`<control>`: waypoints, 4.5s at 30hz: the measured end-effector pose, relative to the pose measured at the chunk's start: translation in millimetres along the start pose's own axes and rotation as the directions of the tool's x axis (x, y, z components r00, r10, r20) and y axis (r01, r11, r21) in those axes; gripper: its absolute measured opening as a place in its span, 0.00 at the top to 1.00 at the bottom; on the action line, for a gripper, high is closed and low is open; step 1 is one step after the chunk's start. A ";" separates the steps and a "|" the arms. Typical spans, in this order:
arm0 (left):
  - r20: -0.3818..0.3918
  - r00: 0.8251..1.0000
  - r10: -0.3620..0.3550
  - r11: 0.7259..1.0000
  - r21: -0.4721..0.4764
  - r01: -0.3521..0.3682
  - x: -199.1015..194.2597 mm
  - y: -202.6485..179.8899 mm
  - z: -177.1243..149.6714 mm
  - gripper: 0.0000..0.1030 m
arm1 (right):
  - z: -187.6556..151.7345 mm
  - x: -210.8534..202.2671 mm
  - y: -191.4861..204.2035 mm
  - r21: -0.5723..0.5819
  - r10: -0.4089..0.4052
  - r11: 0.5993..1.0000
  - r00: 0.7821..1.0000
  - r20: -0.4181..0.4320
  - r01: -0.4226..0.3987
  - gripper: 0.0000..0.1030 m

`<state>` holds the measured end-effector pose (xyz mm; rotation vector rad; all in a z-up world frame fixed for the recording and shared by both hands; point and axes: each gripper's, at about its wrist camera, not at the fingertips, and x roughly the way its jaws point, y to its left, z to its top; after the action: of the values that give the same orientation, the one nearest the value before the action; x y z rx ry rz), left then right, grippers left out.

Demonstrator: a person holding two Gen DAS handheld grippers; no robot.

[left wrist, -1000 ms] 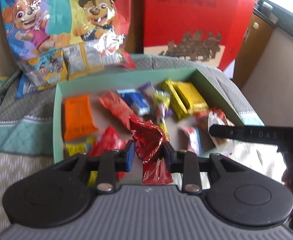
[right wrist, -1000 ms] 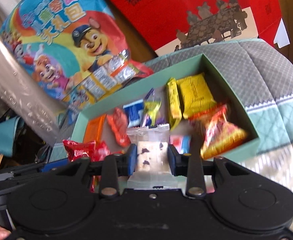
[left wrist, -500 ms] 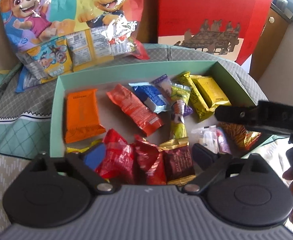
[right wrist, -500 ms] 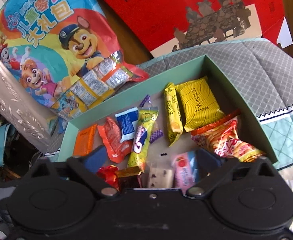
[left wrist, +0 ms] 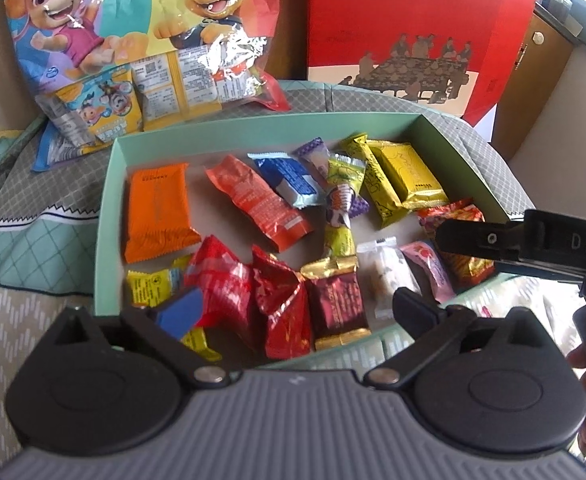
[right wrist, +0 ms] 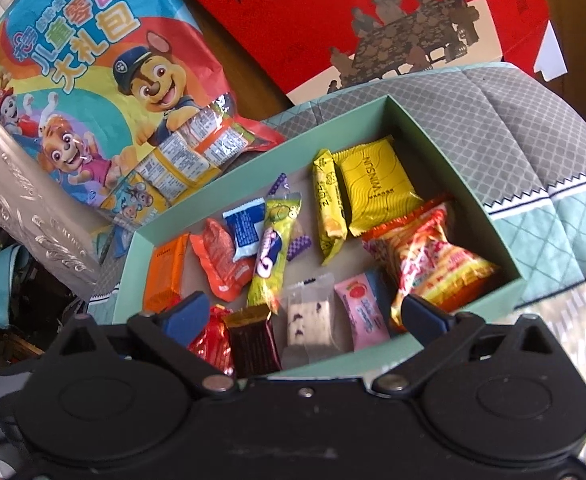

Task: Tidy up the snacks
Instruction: 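Lower the red foil candy and white cookie pack into the box, open grippers, then move left gripper to yellow cookie pack while right grasps pink candy, then carry yellow cookie pack and pink candy into the green box, open both grippers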

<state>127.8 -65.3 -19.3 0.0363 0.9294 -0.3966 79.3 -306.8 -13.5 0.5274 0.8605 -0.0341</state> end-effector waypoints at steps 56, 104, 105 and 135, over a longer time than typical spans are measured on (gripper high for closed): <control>-0.193 0.972 -0.136 0.990 -0.049 0.129 -12.1 8.2 -110.4 0.46 | -55.6 17.6 9.3 -0.195 0.005 0.980 0.989 -0.150 -0.034 0.50; -0.109 0.994 -0.026 0.997 0.068 0.034 4.3 -11.8 -97.4 0.63 | -98.5 4.5 14.1 -0.271 -0.142 0.956 0.986 -0.090 0.113 0.72; -0.107 0.994 -0.026 0.997 0.064 0.033 3.0 -11.4 -98.1 0.66 | -98.7 2.0 12.8 -0.258 -0.133 0.960 0.987 -0.092 0.105 0.72; 0.033 0.999 -0.017 0.998 -0.059 0.019 11.7 49.6 46.7 0.70 | 37.9 25.6 31.9 -0.136 -0.025 0.990 0.999 0.037 0.030 0.72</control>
<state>187.3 -32.3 -7.2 -0.0325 0.9097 -0.3851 130.8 -291.7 1.6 0.3856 0.8293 -0.0100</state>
